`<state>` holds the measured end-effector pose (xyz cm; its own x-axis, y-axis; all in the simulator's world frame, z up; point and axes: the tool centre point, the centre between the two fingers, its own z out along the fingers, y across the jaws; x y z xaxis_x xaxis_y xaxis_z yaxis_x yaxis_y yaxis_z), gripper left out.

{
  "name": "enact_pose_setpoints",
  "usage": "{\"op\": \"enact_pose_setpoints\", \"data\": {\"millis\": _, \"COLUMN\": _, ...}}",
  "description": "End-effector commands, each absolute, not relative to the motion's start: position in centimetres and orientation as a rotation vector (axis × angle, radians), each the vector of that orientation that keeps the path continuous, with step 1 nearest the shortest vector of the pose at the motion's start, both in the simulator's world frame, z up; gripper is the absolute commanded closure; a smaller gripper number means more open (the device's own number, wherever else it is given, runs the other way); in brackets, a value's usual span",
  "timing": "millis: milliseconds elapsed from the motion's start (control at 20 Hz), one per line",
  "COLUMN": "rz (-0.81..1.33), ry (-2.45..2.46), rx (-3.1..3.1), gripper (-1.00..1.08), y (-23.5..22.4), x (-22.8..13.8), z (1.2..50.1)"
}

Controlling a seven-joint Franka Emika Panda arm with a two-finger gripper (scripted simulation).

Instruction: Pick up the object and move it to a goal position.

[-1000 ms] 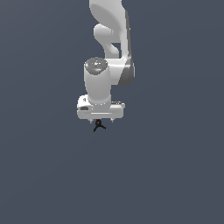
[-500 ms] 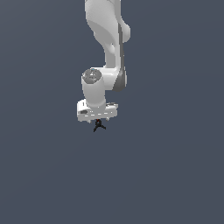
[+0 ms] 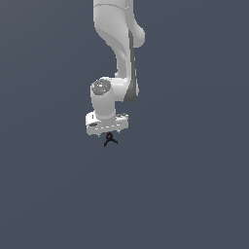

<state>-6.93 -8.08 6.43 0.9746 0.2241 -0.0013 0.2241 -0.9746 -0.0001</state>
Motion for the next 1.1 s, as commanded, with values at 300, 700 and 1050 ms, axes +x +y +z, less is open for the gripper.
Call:
{"op": "enact_pose_setpoints", "data": {"millis": 300, "rz": -0.001, "ry": 0.356, "rx": 3.121, "gripper": -0.92, "y": -8.1, "x": -7.0, "z": 5.0}}
{"op": "enact_pose_setpoints", "data": {"millis": 700, "rz": 0.000, "ry": 0.360, "rx": 3.121, "gripper": -0.92, "y": -8.1, "x": -7.1, "z": 1.8}}
{"op": "enact_pose_setpoints", "data": {"millis": 1050, "rz": 0.000, "ry": 0.360, "rx": 3.121, "gripper": 1.08, "y": -8.1, "x": -7.0, "z": 1.4}}
